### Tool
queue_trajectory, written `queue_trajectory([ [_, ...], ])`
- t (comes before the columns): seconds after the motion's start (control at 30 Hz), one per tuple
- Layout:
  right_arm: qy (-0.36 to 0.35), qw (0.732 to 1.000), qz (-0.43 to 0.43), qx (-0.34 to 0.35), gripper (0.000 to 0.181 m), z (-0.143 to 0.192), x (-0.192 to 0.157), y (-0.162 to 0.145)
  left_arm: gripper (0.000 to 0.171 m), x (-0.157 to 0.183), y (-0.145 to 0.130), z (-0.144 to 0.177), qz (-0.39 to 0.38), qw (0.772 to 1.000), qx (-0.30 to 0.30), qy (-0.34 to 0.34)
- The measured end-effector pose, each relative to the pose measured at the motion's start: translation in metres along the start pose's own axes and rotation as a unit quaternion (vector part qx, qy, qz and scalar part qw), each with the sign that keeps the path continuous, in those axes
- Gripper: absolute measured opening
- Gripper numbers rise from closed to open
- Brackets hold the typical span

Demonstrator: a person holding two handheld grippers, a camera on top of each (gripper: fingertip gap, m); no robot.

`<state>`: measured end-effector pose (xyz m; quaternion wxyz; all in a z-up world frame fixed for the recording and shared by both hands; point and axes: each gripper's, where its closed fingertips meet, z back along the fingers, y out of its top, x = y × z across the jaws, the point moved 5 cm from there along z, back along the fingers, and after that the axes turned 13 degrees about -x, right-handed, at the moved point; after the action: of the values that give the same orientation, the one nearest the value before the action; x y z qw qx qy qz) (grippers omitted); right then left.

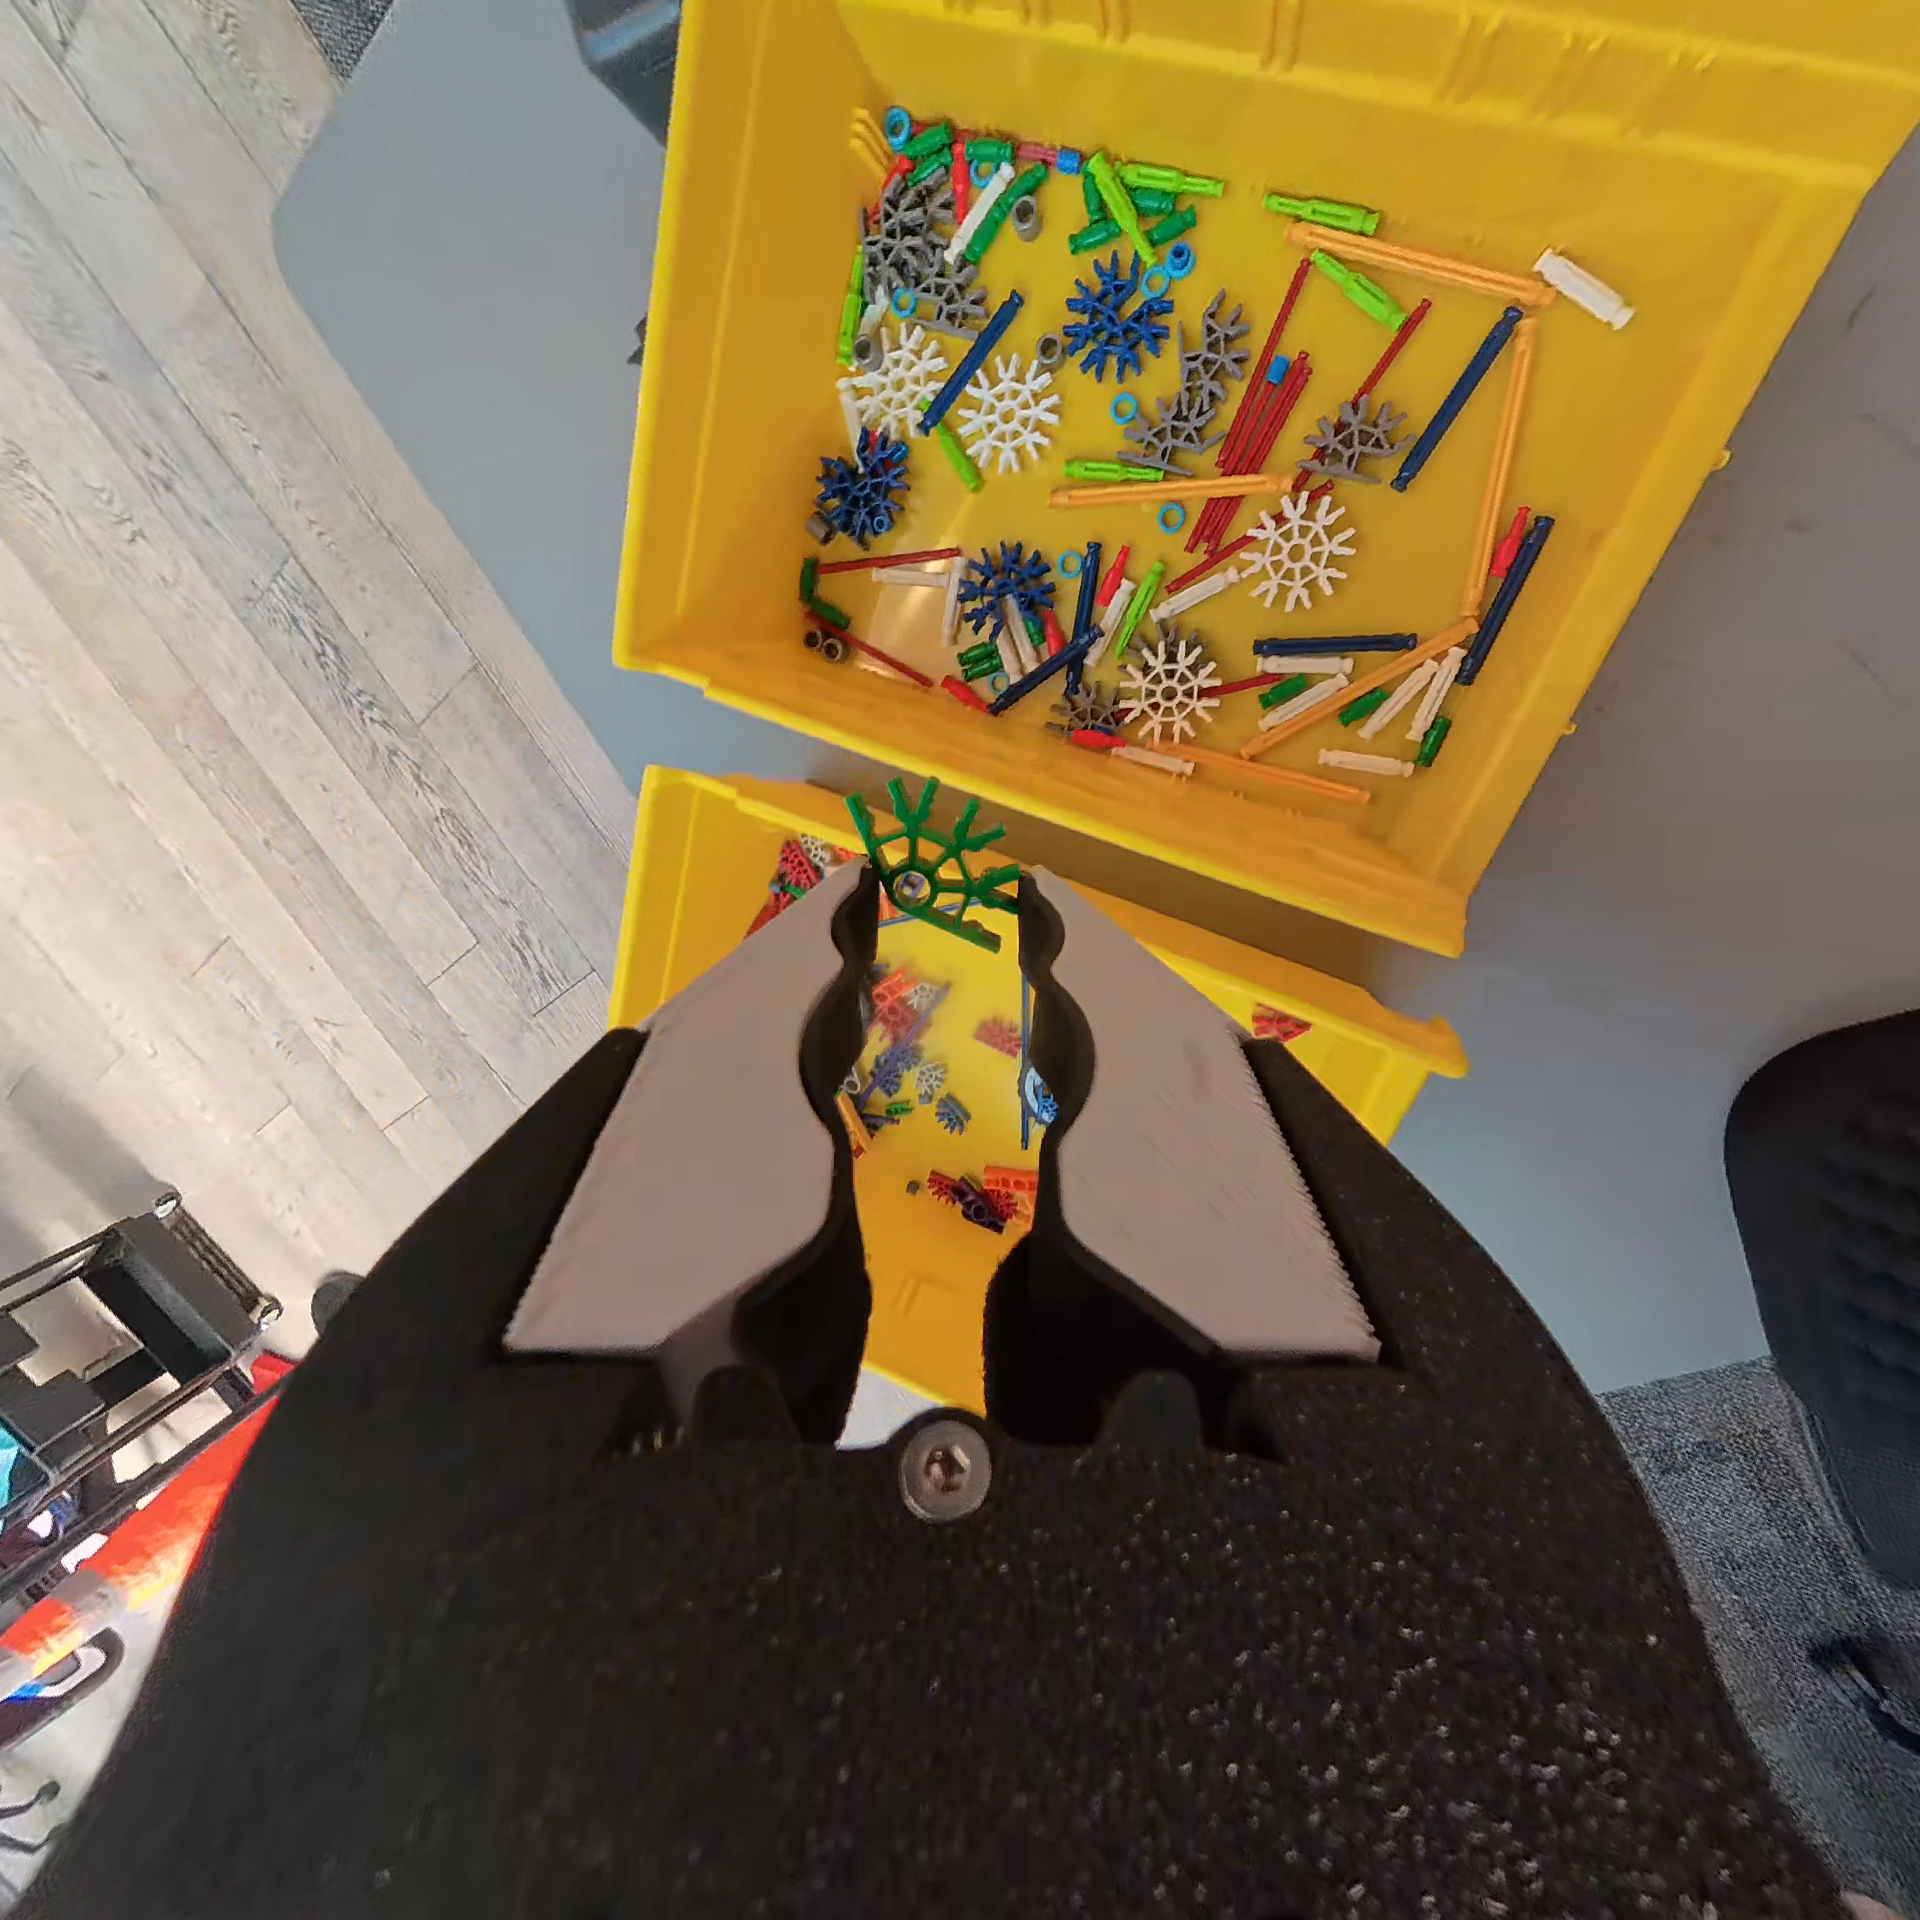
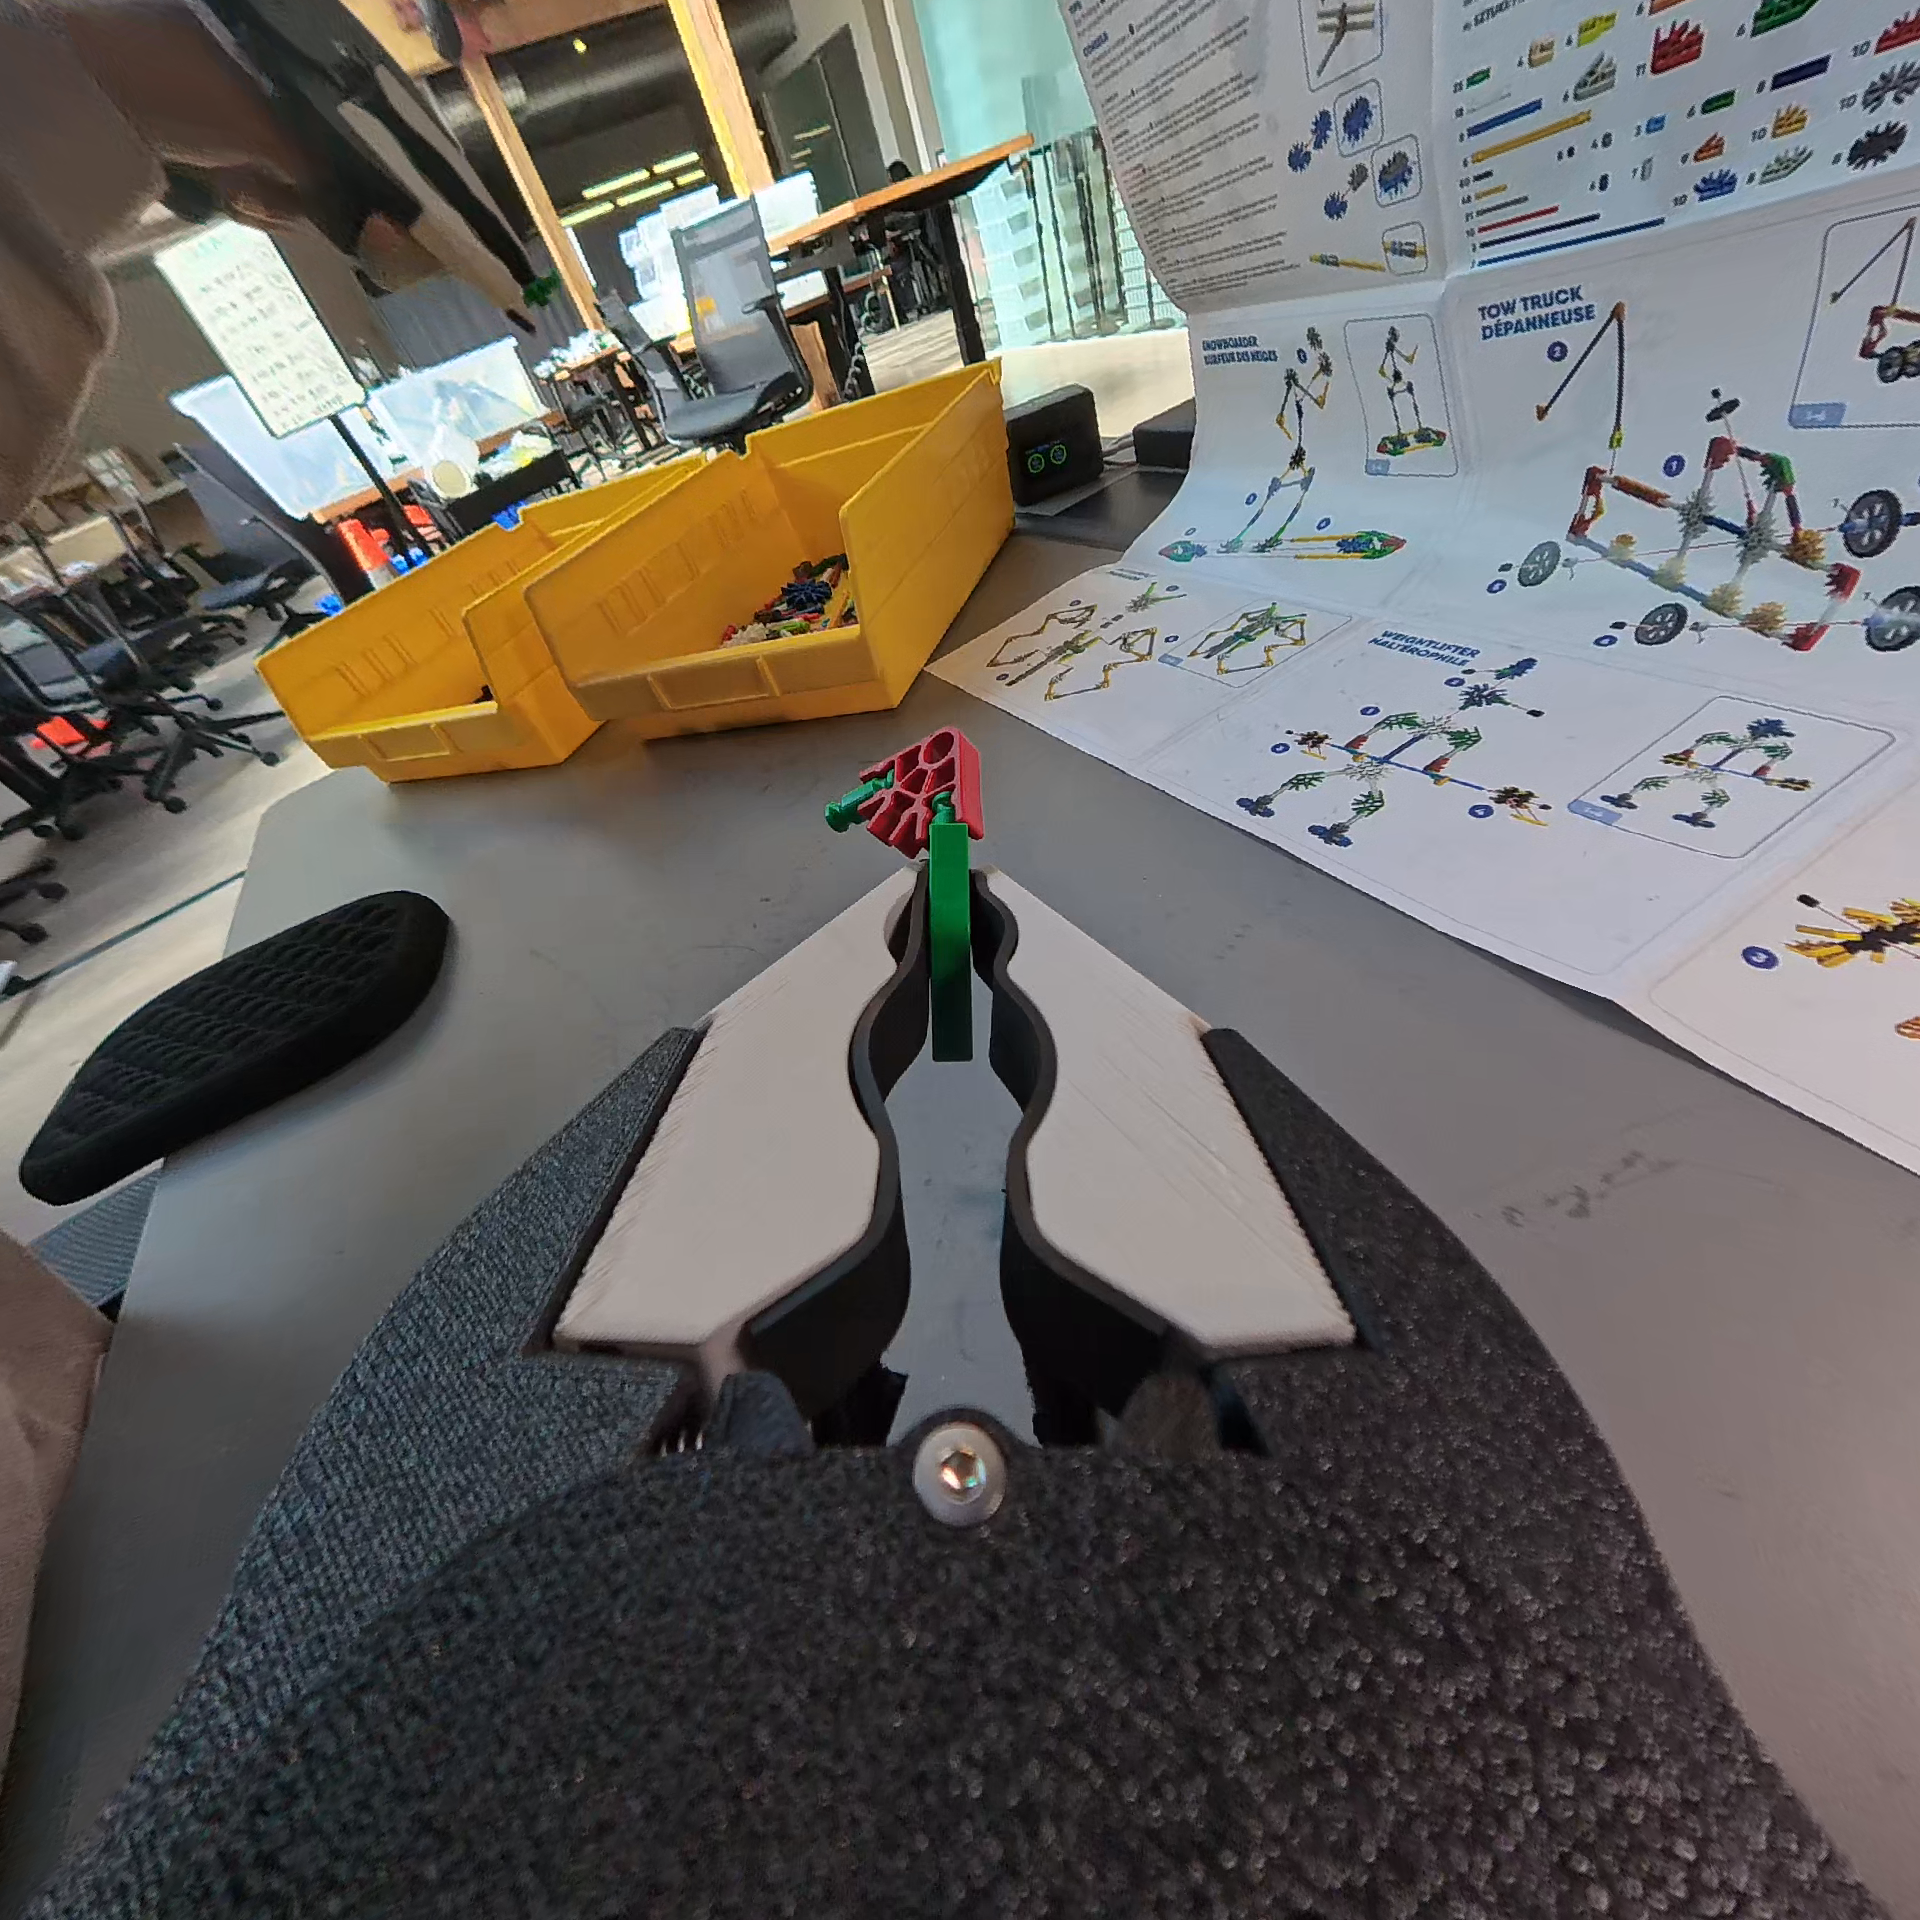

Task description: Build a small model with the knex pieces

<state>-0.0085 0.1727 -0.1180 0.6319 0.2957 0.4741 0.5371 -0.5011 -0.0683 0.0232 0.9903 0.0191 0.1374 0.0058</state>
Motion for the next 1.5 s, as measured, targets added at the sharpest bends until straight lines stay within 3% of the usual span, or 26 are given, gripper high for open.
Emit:
queue_trajectory([
  [0.17, -0.002, 1.0, 0.002, -0.001, 0.004, 0.0, 0.0, 0.0, 0.025, -0.011, -0.048, -0.022, 0.041, 0.998, -0.042, -0.001],
  [0.47, -0.011, 1.0, -0.007, 0.003, 0.004, 0.001, 0.003, 0.0, 0.025, -0.042, -0.132, -0.134, 0.111, 0.977, -0.177, 0.048],
  [0.7, -0.022, 1.0, -0.017, 0.011, 0.004, 0.003, 0.007, 0.001, 0.025, -0.063, -0.16, -0.195, 0.124, 0.965, -0.211, 0.095],
  [0.77, -0.023, 0.999, -0.023, 0.015, 0.004, 0.004, 0.008, 0.001, 0.024, -0.057, -0.157, -0.197, 0.091, 0.969, -0.215, 0.086],
  [0.8, -0.022, 0.999, -0.027, 0.016, 0.004, 0.004, 0.009, 0.001, 0.024, -0.049, -0.155, -0.196, 0.076, 0.973, -0.21, 0.05],
  [0.9, -0.015, 0.999, -0.035, 0.017, 0.004, 0.004, 0.011, 0.001, 0.024, -0.007, -0.148, -0.182, 0.028, 0.976, -0.178, -0.125],
  [0.97, -0.012, 0.999, -0.038, 0.018, 0.004, 0.005, 0.011, 0.001, 0.024, -0.009, -0.149, -0.17, 0.014, 0.978, -0.177, -0.108],
  [1.1, -0.01, 0.999, -0.037, 0.016, 0.004, 0.004, 0.01, 0.0, 0.025, -0.041, -0.144, -0.14, 0.08, 0.988, -0.12, -0.048],
  [1.2, -0.011, 0.999, -0.034, 0.014, 0.004, 0.004, 0.009, 0.0, 0.025, -0.06, -0.148, -0.127, 0.104, 0.989, -0.11, -0.003],
  [1.37, -0.013, 0.999, -0.034, 0.014, 0.004, 0.004, 0.009, 0.0, 0.026, -0.045, -0.152, -0.137, 0.081, 0.986, -0.135, -0.047],
  [1.5, -0.011, 0.999, -0.037, 0.015, 0.004, 0.004, 0.01, 0.0, 0.04, -0.04, -0.147, -0.142, 0.082, 0.987, -0.122, -0.06],
])
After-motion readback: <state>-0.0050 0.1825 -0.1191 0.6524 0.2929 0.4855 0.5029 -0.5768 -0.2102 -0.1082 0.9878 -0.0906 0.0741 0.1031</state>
